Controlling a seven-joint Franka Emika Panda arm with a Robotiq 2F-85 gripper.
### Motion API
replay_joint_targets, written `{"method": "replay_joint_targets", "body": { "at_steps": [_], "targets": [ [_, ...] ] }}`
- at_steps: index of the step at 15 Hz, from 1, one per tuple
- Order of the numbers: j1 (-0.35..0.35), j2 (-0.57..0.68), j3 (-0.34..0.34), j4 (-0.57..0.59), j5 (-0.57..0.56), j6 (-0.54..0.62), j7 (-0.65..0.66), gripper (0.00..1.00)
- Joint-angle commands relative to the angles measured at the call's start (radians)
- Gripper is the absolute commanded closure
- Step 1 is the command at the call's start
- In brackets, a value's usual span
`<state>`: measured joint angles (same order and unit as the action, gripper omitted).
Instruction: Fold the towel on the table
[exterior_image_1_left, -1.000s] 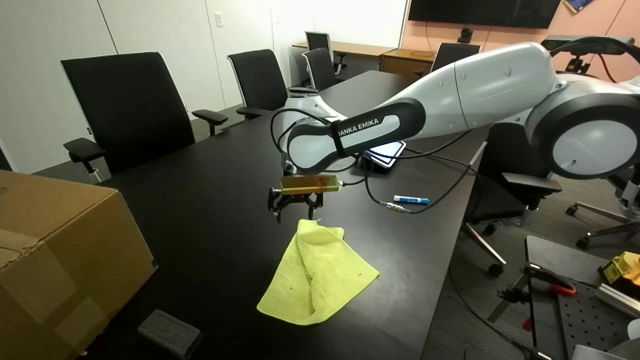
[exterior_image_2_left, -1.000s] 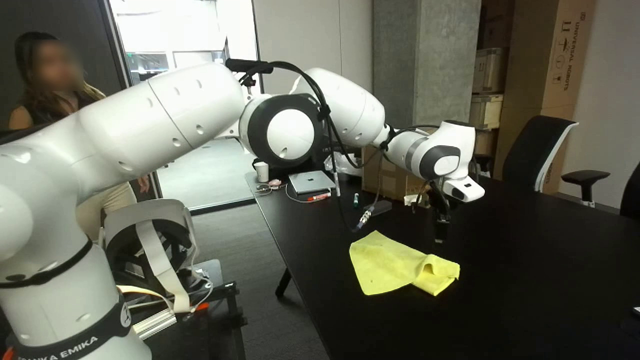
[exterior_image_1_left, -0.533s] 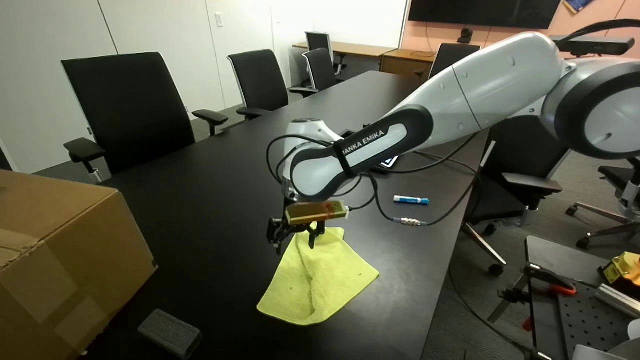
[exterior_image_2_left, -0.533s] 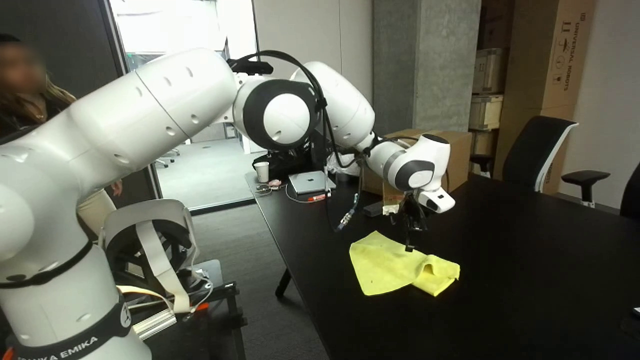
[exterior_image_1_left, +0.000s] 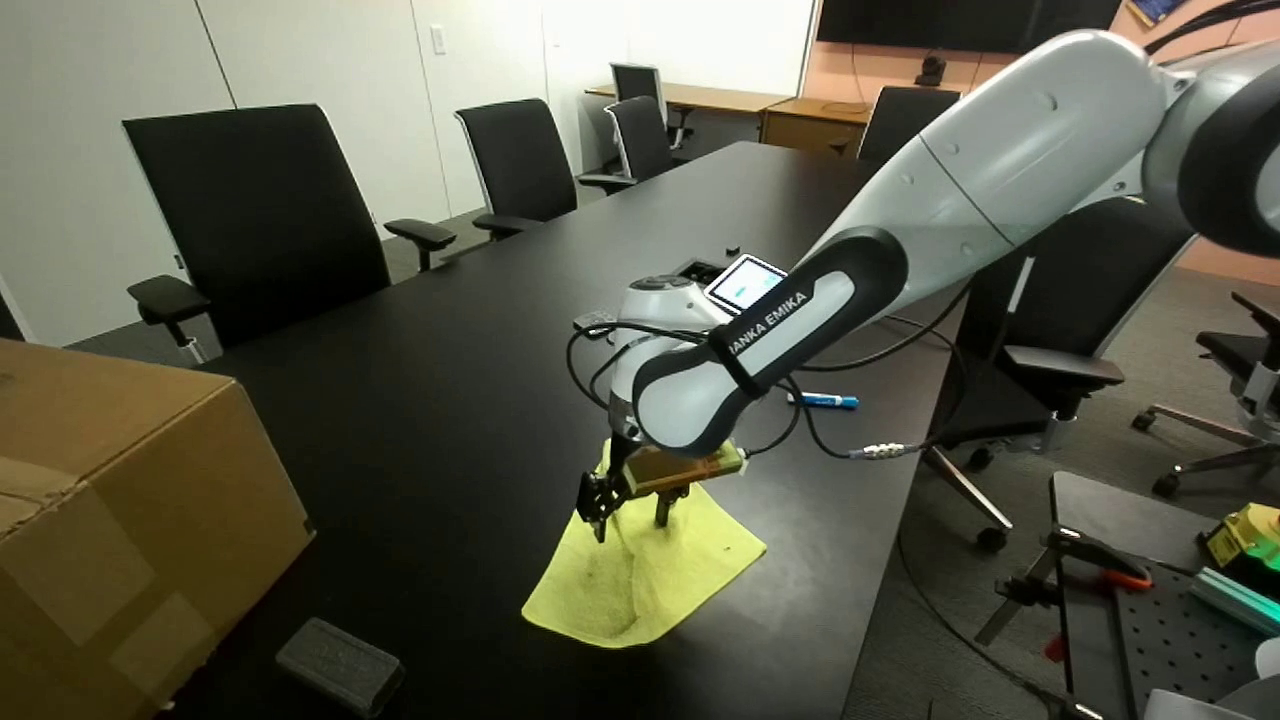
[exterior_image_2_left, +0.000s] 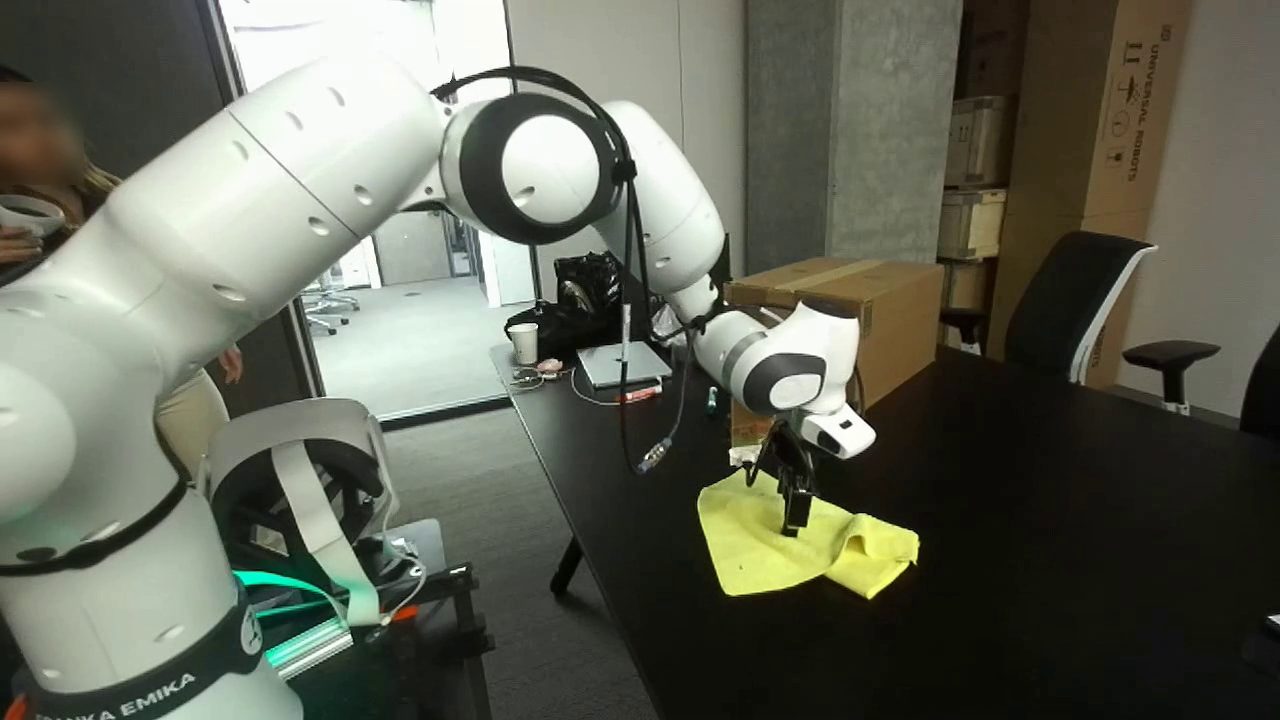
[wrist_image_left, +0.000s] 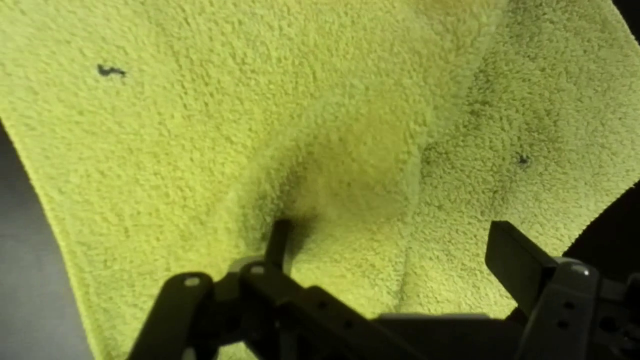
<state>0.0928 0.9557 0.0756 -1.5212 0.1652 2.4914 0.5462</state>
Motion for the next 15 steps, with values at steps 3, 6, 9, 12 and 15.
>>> {"method": "replay_joint_targets", "body": {
  "at_steps": [3,6,9,12,15],
  "targets": [
    [0.052,-0.255,-0.053,-0.328,0.014,0.199,-0.059,0.00],
    [0.047,-0.380,-0.025,-0.471,0.025,0.243,-0.113,0.00],
    [0.029,-0.502,0.020,-0.621,0.043,0.245,-0.177,0.00],
    [0.017,-0.547,0.050,-0.698,0.066,0.235,-0.234,0.00],
    [0.014,-0.532,0.053,-0.713,0.073,0.229,-0.273,0.00]
  ]
}}
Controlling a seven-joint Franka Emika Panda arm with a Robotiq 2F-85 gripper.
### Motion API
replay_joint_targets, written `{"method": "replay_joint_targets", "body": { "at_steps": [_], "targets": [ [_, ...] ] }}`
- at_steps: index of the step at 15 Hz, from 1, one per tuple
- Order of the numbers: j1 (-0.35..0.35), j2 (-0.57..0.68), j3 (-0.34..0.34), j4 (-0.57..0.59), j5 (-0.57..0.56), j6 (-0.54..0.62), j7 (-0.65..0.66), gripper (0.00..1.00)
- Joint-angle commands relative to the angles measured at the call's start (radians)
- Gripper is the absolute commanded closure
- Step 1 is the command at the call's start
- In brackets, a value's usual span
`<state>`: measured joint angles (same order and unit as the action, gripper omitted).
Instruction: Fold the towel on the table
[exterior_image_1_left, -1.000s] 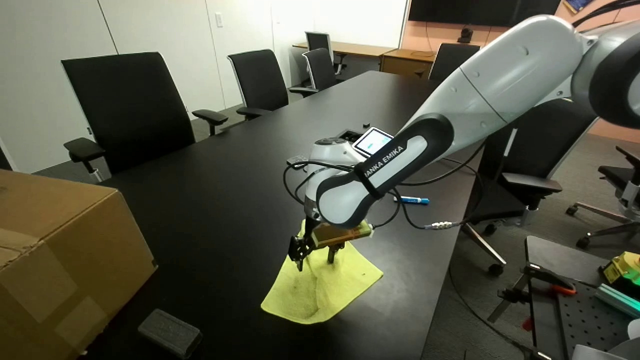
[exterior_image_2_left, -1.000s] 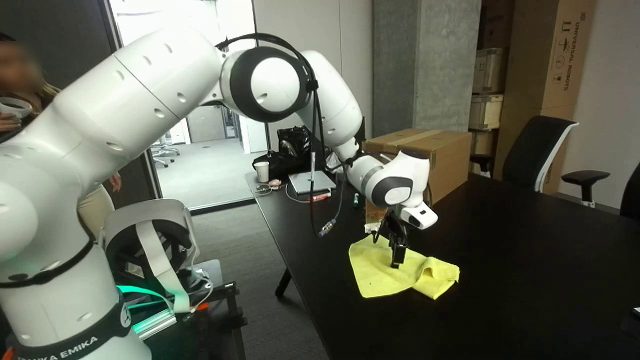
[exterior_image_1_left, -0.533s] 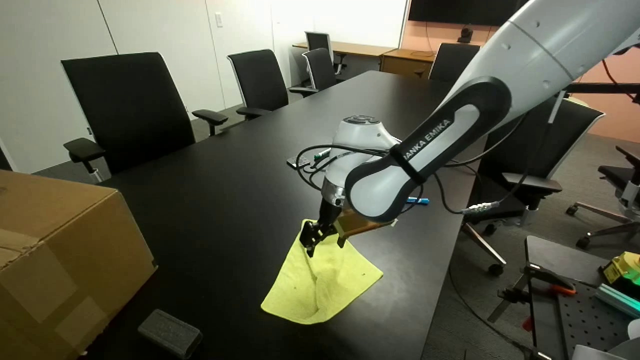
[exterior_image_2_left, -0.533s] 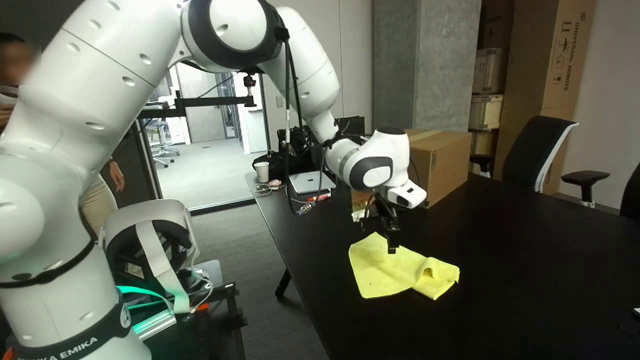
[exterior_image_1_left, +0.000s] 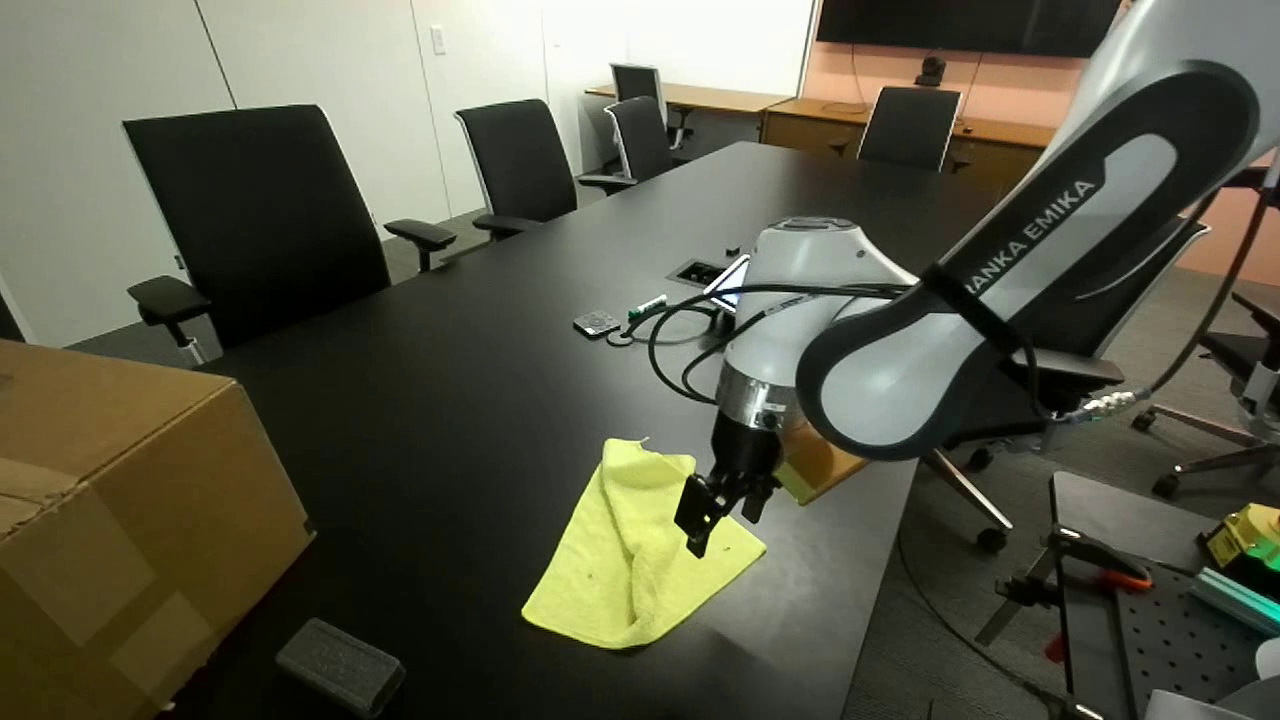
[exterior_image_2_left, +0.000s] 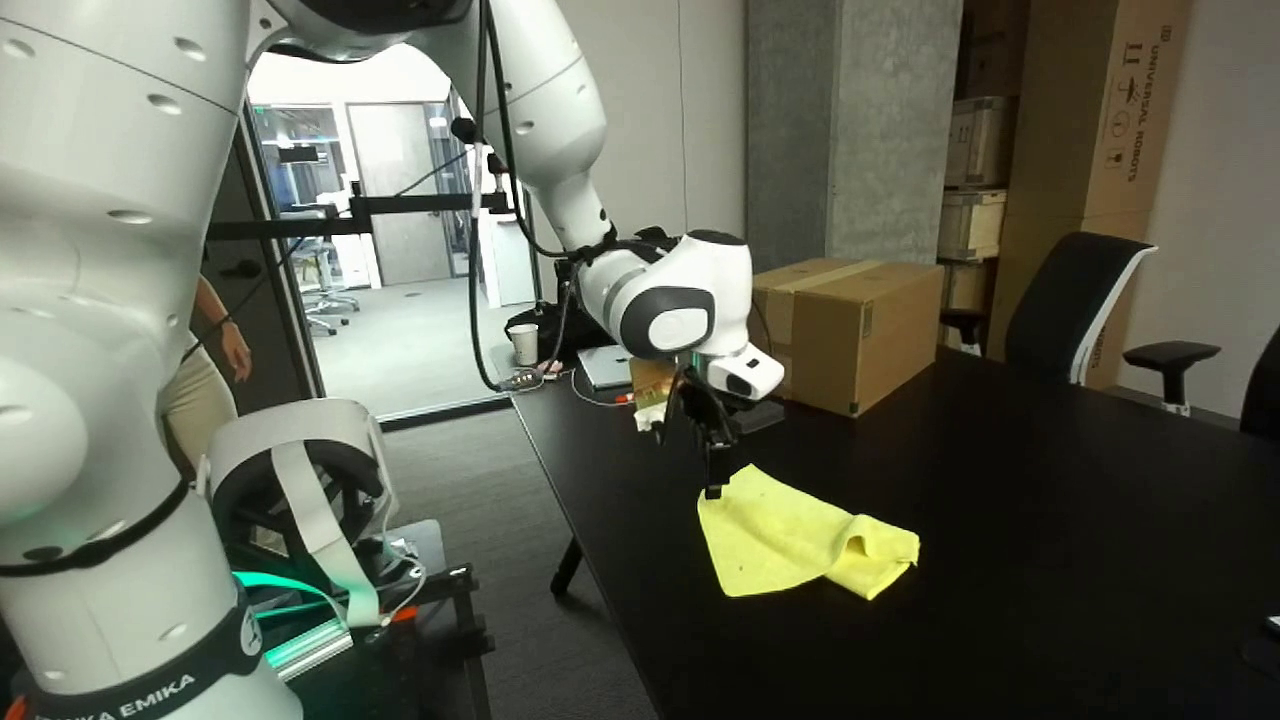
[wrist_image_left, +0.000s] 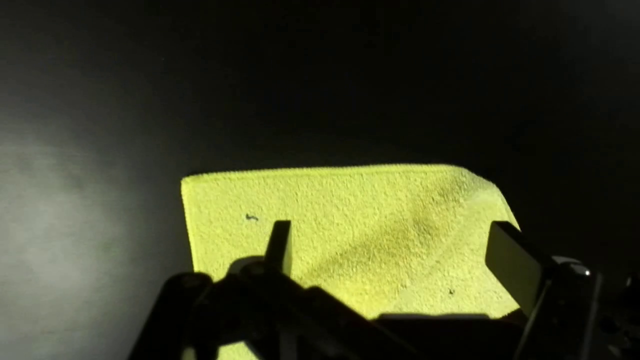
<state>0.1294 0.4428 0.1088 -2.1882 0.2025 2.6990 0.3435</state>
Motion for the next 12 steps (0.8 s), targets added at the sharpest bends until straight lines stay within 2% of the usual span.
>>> {"method": "replay_joint_targets", "body": {
  "at_steps": [1,12],
  "targets": [
    [-0.022,-0.010,0.014,-0.042,0.031,0.014,-0.076,0.00],
    [-0.037,0.162,-0.051,0.059,0.028,-0.015,-0.029,0.00]
  ]
}}
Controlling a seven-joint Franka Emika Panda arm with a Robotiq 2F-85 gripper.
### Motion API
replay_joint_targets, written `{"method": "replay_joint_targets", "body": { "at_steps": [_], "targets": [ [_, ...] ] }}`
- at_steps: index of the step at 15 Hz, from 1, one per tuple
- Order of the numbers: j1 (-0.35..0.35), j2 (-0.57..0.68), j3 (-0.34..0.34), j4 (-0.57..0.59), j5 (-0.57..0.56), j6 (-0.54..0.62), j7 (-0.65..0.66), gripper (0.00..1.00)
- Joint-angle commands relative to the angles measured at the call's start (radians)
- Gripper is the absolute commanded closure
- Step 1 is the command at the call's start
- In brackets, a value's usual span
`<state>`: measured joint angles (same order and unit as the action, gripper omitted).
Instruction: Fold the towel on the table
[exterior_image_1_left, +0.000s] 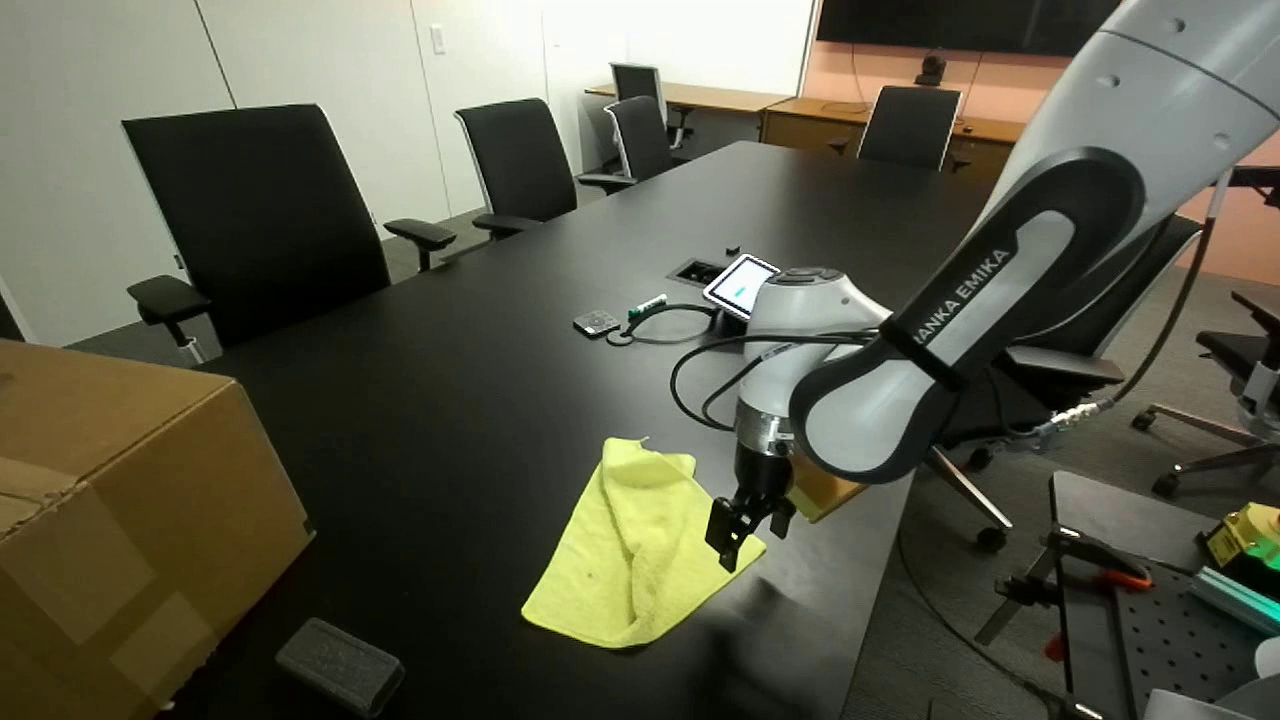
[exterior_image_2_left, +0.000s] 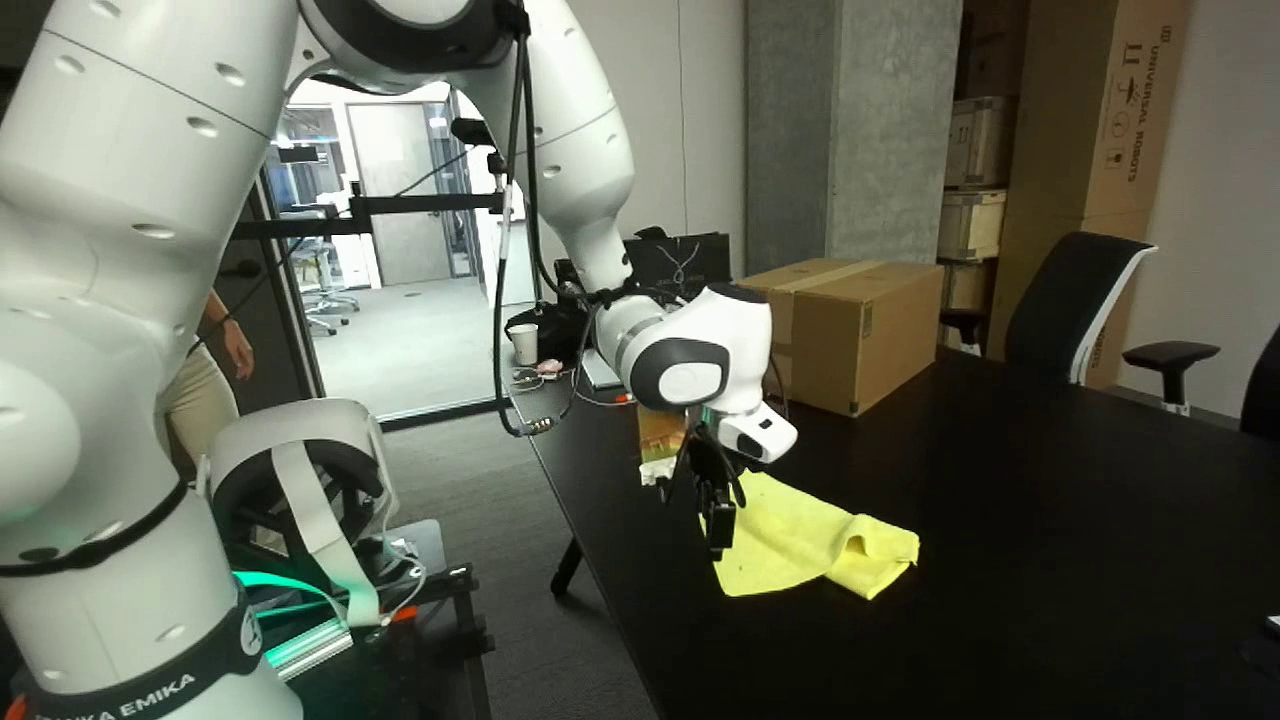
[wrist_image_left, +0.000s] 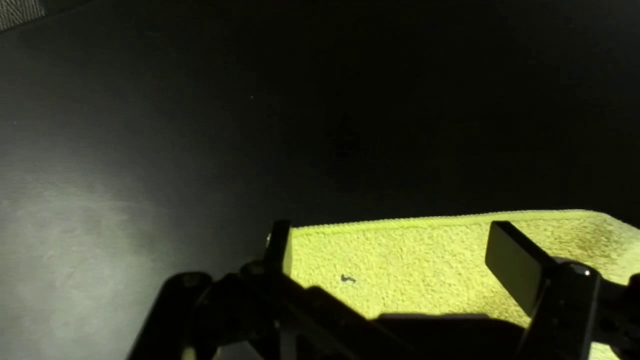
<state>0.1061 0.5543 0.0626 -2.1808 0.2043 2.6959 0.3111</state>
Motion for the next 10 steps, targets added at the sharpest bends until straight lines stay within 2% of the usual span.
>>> {"method": "replay_joint_targets", "body": {
  "at_steps": [1,10],
  "targets": [
    [-0.021,0.067,-0.004,0.062,0.032,-0.005,0.000,0.00],
    [-0.072,0.131,0.017,0.134,0.076,-0.023,-0.020,0.00]
  ]
}}
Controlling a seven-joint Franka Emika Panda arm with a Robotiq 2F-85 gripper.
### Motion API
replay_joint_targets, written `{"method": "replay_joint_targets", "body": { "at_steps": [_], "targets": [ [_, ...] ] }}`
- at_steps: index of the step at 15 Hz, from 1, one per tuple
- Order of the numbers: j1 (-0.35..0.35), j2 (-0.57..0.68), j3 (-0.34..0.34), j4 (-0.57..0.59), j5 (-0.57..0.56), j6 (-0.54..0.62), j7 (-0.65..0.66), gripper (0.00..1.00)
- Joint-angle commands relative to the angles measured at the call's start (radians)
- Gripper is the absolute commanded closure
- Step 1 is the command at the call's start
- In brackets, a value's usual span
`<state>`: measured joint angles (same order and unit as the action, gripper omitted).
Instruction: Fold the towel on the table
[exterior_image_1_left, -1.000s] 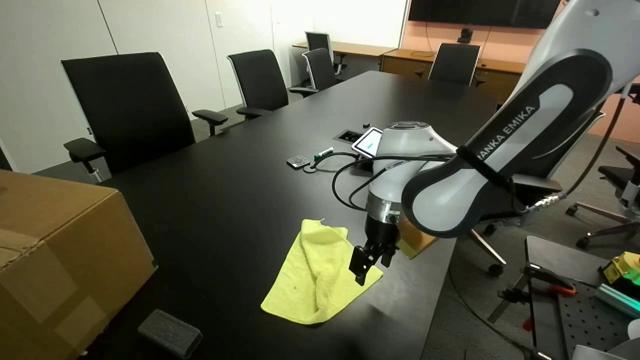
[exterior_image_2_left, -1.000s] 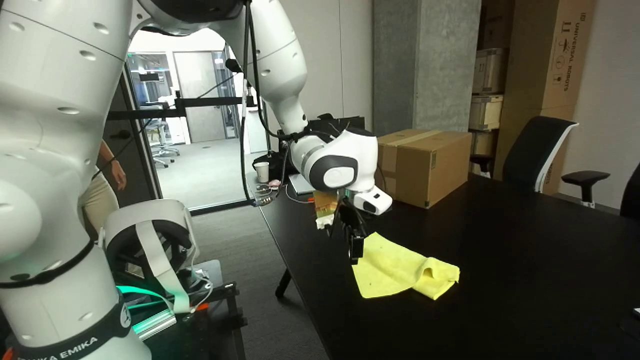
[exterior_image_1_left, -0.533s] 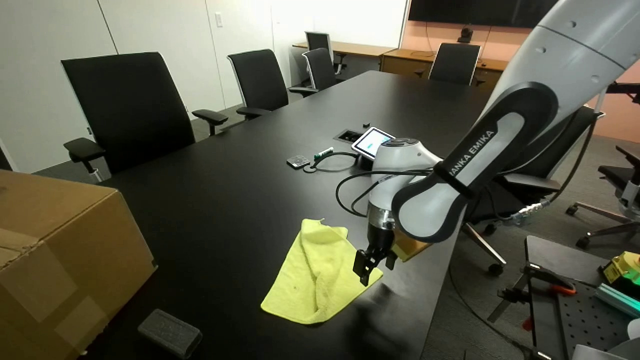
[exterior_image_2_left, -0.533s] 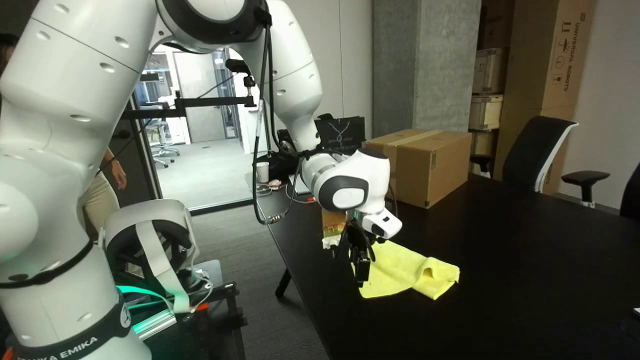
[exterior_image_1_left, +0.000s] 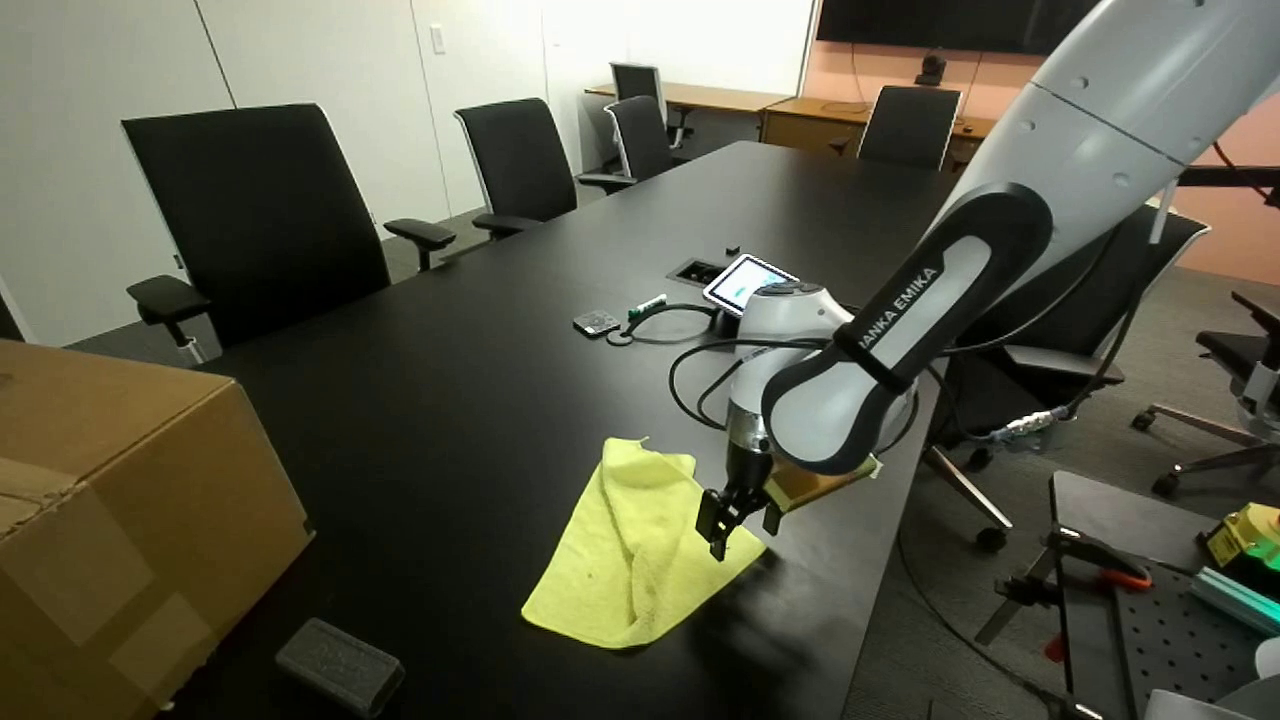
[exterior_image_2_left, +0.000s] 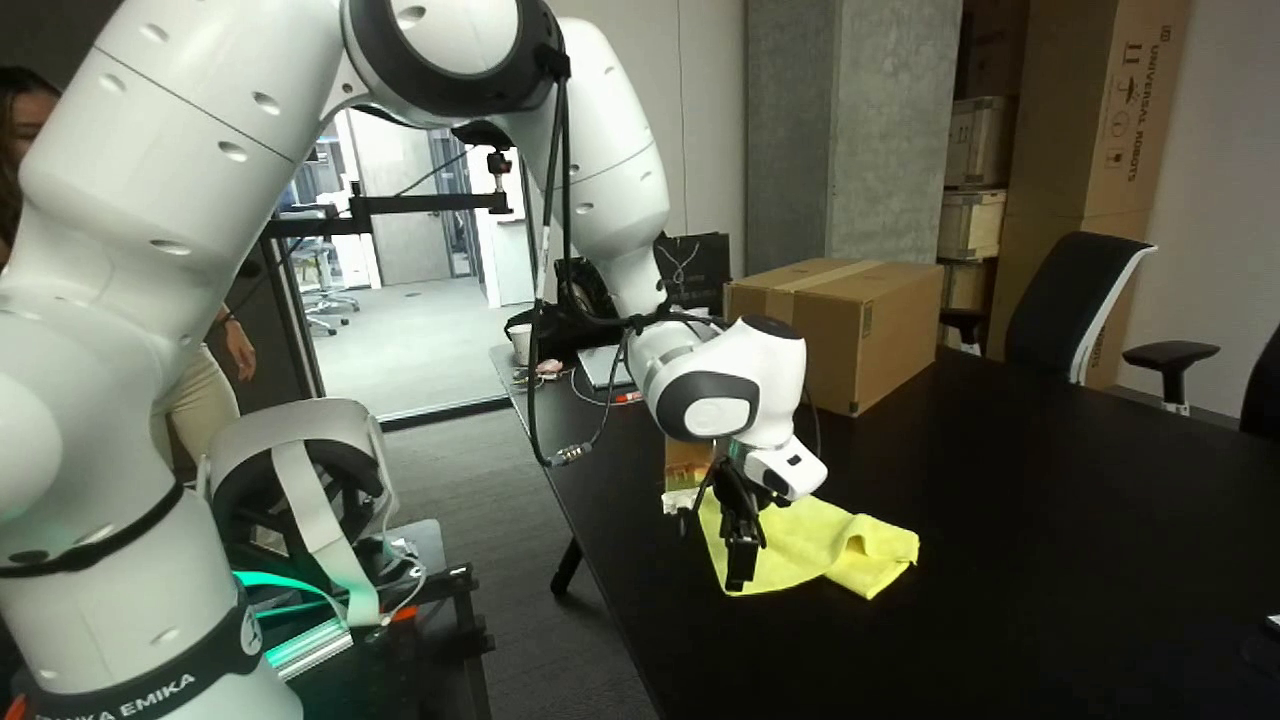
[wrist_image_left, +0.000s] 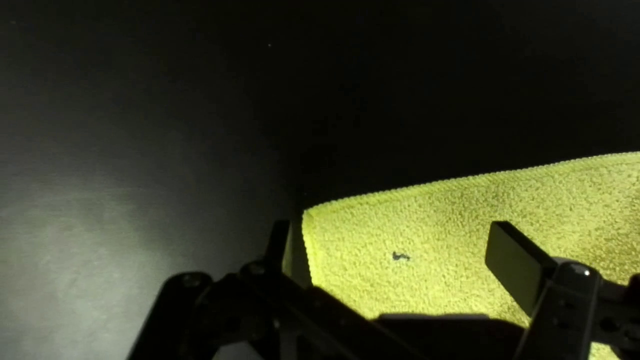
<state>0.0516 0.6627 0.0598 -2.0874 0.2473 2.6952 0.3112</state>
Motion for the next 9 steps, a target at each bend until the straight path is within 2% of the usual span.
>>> {"method": "replay_joint_targets", "body": {
  "at_steps": [1,3,9],
  "targets": [
    [-0.013,0.034,0.017,0.052,0.030,-0.029,-0.016,0.00],
    [0.006,0.059,-0.003,0.075,0.017,-0.052,0.008,0.00],
    [-0.004,0.109,-0.003,0.110,0.028,-0.072,0.009,0.00]
  ]
}}
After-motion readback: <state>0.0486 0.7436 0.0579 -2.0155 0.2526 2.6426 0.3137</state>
